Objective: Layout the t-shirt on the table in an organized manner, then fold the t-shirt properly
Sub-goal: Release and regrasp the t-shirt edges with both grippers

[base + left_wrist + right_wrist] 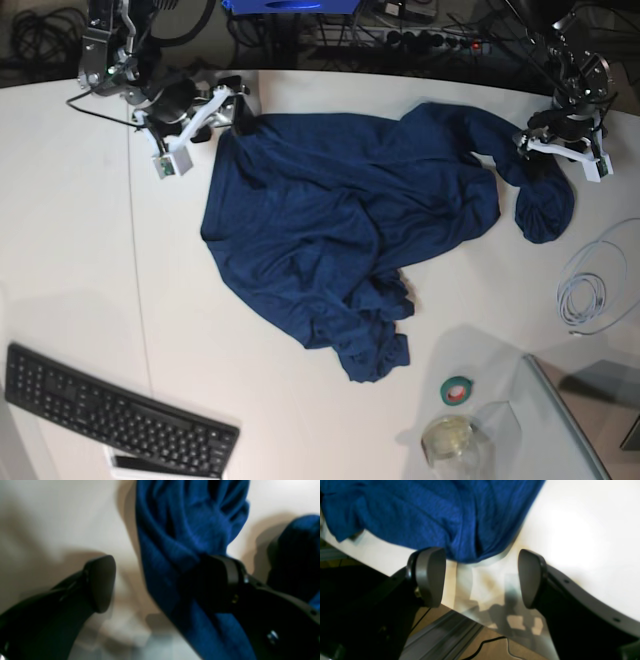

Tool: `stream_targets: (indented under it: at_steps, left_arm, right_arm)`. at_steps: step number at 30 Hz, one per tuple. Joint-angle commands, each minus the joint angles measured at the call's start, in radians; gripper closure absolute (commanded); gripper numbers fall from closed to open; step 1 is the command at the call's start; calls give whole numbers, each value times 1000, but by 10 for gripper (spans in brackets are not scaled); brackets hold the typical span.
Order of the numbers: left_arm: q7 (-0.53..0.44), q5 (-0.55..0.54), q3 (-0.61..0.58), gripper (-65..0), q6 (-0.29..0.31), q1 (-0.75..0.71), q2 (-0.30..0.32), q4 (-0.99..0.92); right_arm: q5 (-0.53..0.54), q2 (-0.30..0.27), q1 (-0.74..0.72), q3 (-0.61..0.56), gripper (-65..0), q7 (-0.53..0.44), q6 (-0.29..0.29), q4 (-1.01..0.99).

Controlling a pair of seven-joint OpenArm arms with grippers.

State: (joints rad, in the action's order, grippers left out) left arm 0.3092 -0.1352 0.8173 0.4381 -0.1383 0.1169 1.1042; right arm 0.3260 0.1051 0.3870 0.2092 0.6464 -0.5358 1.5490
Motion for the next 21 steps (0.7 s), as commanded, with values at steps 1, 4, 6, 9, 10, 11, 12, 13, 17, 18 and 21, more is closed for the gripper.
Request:
stream_targets:
  at_steps: [1,4,6,9,10,11,12,13,17,18,21]
  left_arm:
    - [37,3,-2,-523,3,-4,2,-17]
    - [29,4,-3,-507,3,-4,2,-45]
    - [29,4,-3,-403,3,-4,-1,-46]
    - [34,-1,-3,-97,3,-4,-3,-43]
    - [34,-2,-3,0,3,-4,-3,-42]
    - [34,-4,-3,0,3,-4,-3,-42]
    - [35,-5,-3,0,3,-7,-1,-39]
    - [35,-5,-3,0,3,-11,-1,-26]
    - [44,-5,-5,0,5,-74,-16,121]
    - [67,-5,-5,0,5,-93,-30,170]
    - [167,-5,-3,0,6,-152,-58,302]
  right_arm:
    - [15,5,-13,-1,-426,-17,-11,8]
    - [15,5,-52,-1,-420,-13,-48,-43]
    - [15,3,-78,-1,-419,-12,-57,-83]
    - [15,3,-89,-1,-417,-12,-57,-109]
    - [15,3,-89,-1,-408,-12,-57,-109]
    - [15,3,-87,-1,-377,-10,-57,-107]
    - [15,3,-87,-1,-329,-6,-57,-106]
    - [15,3,-87,-1,-251,8,-59,-101]
    - [15,-2,-89,8,0,33,-59,-100]
    - [15,-2,-89,8,-21,33,-59,-100]
    - [15,-14,-89,9,0,33,-59,-98]
